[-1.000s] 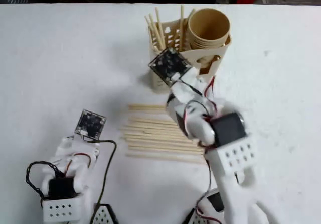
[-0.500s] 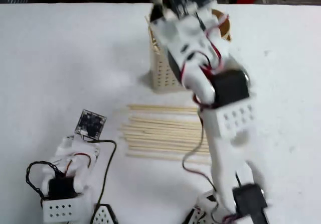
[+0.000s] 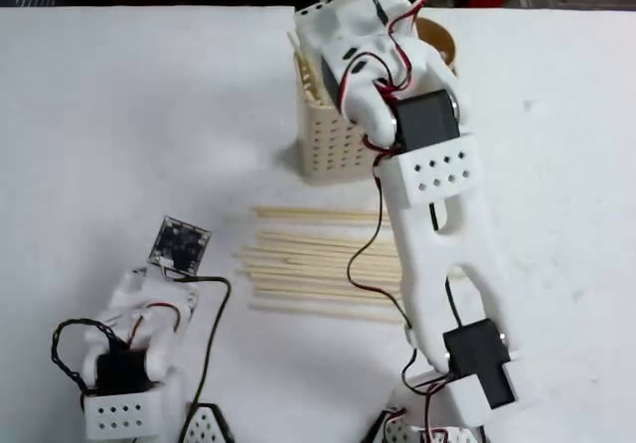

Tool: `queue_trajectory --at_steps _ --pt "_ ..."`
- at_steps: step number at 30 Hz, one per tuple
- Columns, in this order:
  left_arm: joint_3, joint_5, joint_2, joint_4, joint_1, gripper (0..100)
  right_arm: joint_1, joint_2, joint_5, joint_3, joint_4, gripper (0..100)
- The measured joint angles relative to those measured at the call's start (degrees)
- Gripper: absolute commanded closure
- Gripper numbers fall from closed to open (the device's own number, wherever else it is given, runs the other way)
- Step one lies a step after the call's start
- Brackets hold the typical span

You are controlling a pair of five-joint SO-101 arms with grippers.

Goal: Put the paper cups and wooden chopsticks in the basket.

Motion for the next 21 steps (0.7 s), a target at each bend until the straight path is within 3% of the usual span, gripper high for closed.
queue_trajectory --at_steps 9,17,21 --pt "0.00 0.00 0.00 0.00 0.00 89 -0.18 0.00 0.00 0.00 6.07 96.9" --pt "0.00 0.00 0.00 0.00 0.00 89 0.26 0.00 0.00 -0.44 10.37 78.8" --pt "0.00 0.00 0.00 0.00 0.00 89 0.09 -0.09 0.00 -0.62 13.19 80.4"
